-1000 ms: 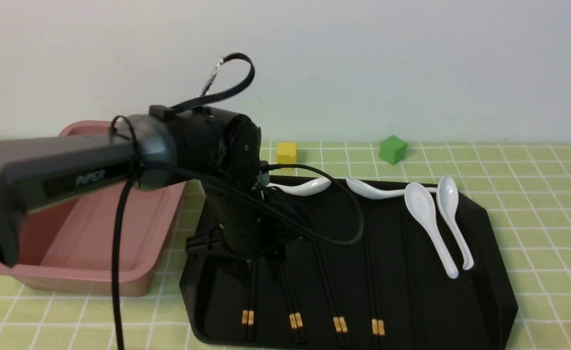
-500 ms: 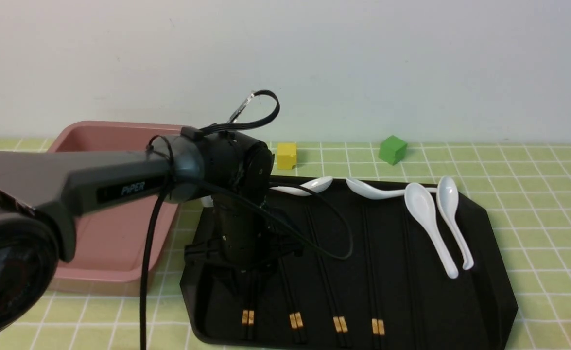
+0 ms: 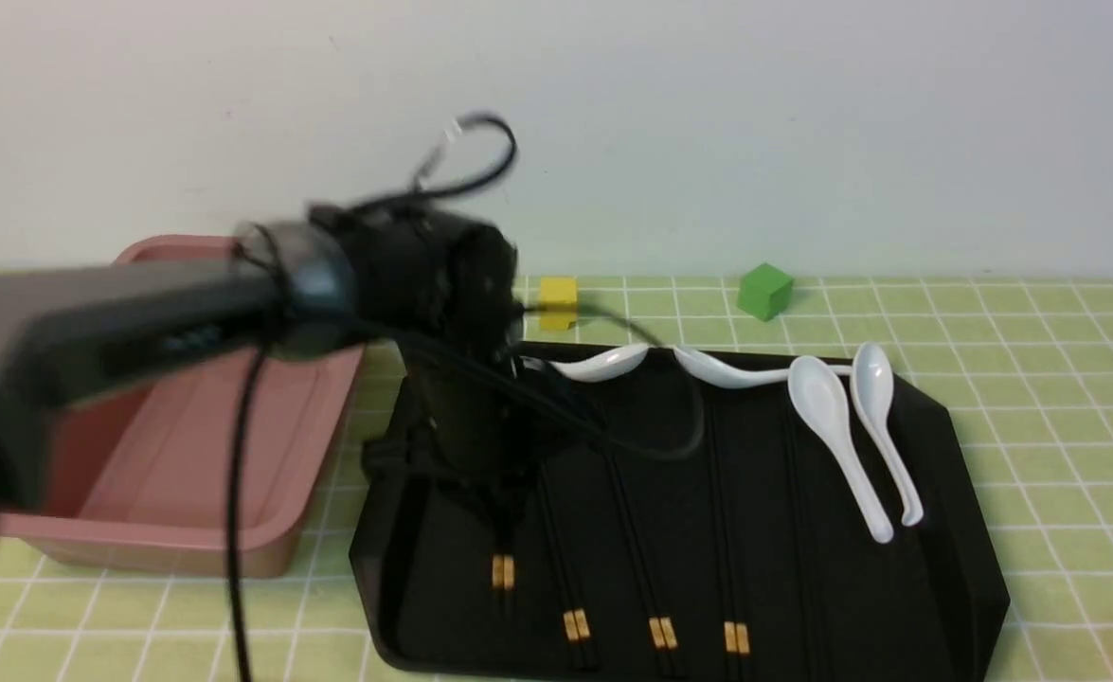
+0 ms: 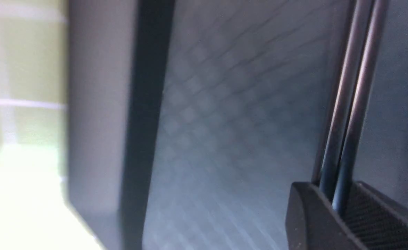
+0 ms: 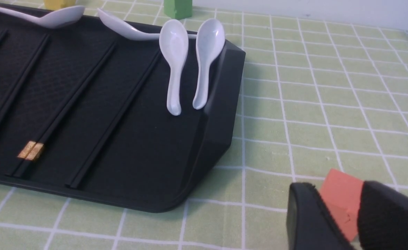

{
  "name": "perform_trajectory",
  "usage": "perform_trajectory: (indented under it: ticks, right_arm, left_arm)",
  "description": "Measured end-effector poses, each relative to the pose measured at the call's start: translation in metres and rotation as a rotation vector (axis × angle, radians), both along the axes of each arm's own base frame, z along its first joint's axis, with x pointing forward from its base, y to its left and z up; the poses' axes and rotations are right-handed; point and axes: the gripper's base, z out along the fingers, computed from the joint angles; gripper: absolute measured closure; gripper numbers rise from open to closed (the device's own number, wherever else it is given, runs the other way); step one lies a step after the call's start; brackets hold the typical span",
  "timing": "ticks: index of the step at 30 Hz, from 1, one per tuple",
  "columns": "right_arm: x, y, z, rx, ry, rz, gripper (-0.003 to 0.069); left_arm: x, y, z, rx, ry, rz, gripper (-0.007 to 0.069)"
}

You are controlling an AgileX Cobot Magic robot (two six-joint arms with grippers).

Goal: On green tablecloth take chopsticks from black tray and put them in box.
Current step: 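Reach over to the black tray and grasp a pair of chopsticks with the left gripper, then place the chopsticks into the pink bin with the left gripper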

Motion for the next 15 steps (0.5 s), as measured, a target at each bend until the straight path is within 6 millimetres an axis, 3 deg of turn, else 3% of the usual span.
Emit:
perform_trajectory:
  ticks: [1,2,4,6,10,12,15]
  right_arm:
    - [0.000,0.000,0.000,0.000,0.000,0.000,0.0419]
    - [0.000,0.000,0.000,0.000,0.000,0.000,0.0419]
    - [0.000,0.000,0.000,0.000,0.000,0.000,0.0419]
    - [0.000,0.000,0.000,0.000,0.000,0.000,0.0419]
    - [0.000,0.000,0.000,0.000,0.000,0.000,0.0419]
    - [0.000,0.000,0.000,0.000,0.000,0.000,0.0419]
    - [0.000,0.000,0.000,0.000,0.000,0.000,0.0419]
  left_arm:
    - [-0.001,0.001,0.004,-0.003,-0.006,-0.001,0.0512]
    - [-0.003,0.014,0.030,-0.008,-0.047,0.003,0.0512]
    - [-0.008,0.049,0.073,0.004,-0.122,0.021,0.0512]
    - [-0.005,0.086,0.091,0.046,-0.155,0.058,0.0512]
    - [0.008,0.147,0.092,0.106,-0.159,0.131,0.0512]
    - [0.018,0.167,0.082,0.123,-0.144,0.158,0.0512]
    - [0.032,0.180,0.060,0.146,-0.115,0.151,0.0512]
